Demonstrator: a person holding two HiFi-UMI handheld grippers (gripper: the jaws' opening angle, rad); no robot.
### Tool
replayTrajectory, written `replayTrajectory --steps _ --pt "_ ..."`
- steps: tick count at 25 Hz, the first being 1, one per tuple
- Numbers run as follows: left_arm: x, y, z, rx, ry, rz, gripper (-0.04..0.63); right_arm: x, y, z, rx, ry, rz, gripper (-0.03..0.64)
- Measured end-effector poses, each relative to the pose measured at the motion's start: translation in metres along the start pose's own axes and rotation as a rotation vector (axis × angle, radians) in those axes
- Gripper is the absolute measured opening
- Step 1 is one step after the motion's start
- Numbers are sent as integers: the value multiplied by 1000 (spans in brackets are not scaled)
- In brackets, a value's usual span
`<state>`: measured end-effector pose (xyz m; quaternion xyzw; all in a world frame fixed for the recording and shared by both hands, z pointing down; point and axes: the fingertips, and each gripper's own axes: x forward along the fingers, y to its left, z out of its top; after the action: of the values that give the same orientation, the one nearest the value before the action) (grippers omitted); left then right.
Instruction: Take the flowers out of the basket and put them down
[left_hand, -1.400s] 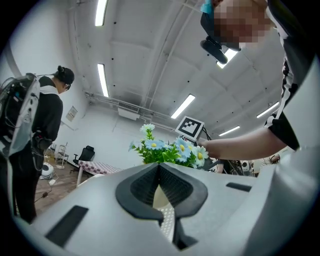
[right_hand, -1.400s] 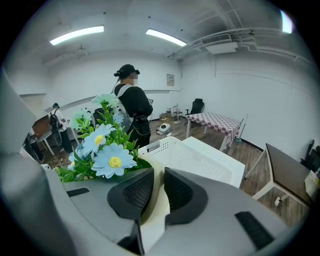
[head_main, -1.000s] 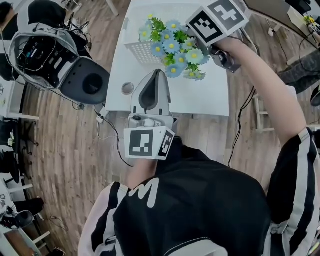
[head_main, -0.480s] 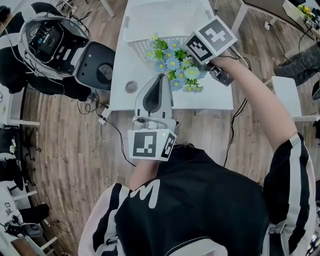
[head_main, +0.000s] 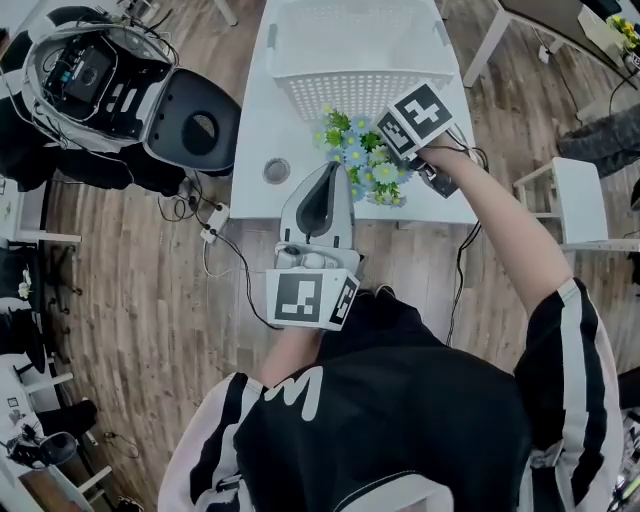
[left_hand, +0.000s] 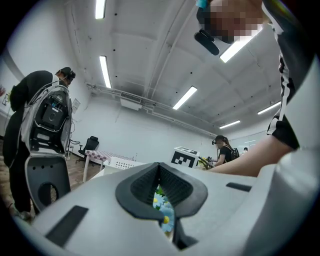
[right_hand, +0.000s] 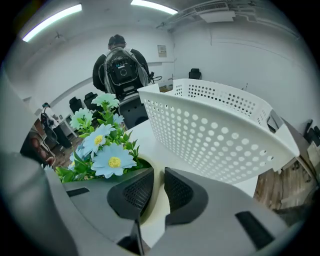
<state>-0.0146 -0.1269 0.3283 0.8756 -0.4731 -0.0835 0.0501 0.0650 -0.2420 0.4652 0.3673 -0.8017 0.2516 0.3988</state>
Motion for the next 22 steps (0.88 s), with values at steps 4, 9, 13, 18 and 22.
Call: replayTrajectory --steps 4,9,13,18,22 --pt "-3 8 -7 -1 10 2 -5 23 6 -11 24 21 -1 72" --pt "-19 18 -12 -3 24 -2 -5 47 23 -21 66 33 -8 72" --pt "-13 19 -21 -7 36 3 -5 59 15 -31 72 50 -14 72" --pt "-7 20 -32 -9 46 5 -5 72 10 -40 95 49 -6 72" --pt "-4 21 -35 -12 49 7 -5 75 8 -41 110 41 3 74"
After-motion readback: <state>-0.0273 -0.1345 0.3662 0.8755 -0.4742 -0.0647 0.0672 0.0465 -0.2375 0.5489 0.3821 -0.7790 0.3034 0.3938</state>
